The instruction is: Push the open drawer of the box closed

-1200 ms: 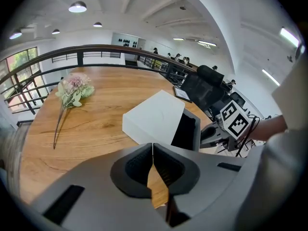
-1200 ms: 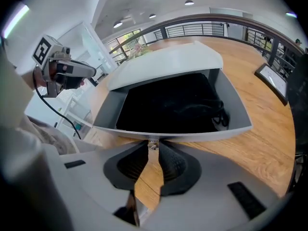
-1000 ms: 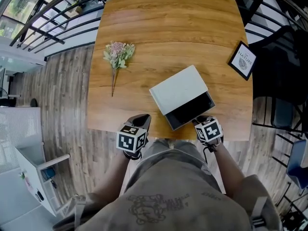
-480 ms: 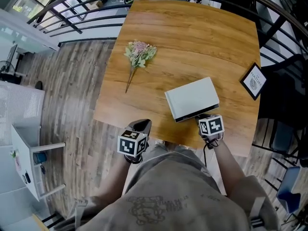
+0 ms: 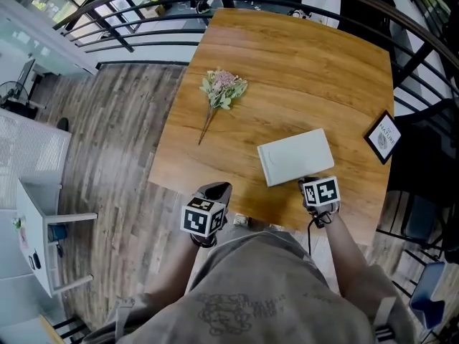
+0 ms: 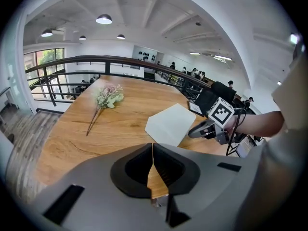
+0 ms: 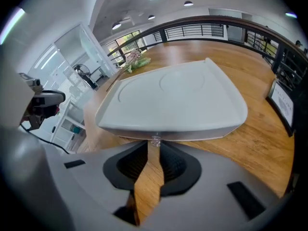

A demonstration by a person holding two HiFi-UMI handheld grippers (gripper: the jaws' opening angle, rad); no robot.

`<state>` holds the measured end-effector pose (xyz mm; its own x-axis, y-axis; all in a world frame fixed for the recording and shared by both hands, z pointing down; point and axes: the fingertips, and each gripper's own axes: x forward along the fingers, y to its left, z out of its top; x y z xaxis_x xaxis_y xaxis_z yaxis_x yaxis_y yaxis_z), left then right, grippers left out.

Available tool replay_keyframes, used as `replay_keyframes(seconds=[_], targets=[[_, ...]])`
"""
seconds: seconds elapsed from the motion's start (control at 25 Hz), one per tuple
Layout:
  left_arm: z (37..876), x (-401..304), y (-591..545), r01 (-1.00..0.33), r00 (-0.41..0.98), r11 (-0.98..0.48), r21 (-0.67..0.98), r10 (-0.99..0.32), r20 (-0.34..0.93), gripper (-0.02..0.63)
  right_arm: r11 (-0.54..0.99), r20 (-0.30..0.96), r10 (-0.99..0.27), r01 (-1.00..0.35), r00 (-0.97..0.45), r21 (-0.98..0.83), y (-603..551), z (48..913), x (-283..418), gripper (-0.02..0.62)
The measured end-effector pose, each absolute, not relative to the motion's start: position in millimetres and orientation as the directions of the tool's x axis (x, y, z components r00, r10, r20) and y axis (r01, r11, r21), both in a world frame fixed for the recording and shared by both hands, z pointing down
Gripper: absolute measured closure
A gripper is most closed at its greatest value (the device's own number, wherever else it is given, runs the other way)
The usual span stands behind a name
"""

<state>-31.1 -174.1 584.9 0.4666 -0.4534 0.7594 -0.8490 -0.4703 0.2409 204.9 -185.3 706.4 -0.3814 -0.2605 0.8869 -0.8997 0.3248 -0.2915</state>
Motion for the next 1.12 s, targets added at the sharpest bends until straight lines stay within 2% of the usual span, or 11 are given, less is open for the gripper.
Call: replay_keyframes(seconds=[0.12, 0.36, 0.56, 0.76, 1.12], targets=[[581, -29, -182, -0.837, 0.483, -0.492, 0.24, -0.457, 0.747, 0.584, 0.371, 0.881, -0.259, -0.883, -0.396, -0.288, -183, 677, 208, 0.518], [548, -14, -213, -0.798, 0.54, -0.556, 0.233, -0.487, 0.687, 0.584, 0.471, 0.795, -0.441, -0.861, -0.417, -0.191, -201, 597, 196, 0.526], [490, 7, -237, -0.745, 0.598, -0.648, 0.16, -0.541, 0.591, 0.584, 0.477, 0.613, -0.619, -0.855, -0.491, -0.203, -215, 503, 190, 0.543], [417, 30, -242, -0.67, 0.67, -0.741, 0.045, -0.577, 0.467, 0.584, 0.497, 0.393, -0.738, -0.836, -0.548, -0.233, -217, 401, 189, 0.552], [298, 47, -231, -0.616, 0.753, -0.785, -0.061, -0.61, 0.247, 0.584, 0.496, 0.091, -0.852, -0.851, -0.516, -0.174, -191, 264, 196, 0.554]])
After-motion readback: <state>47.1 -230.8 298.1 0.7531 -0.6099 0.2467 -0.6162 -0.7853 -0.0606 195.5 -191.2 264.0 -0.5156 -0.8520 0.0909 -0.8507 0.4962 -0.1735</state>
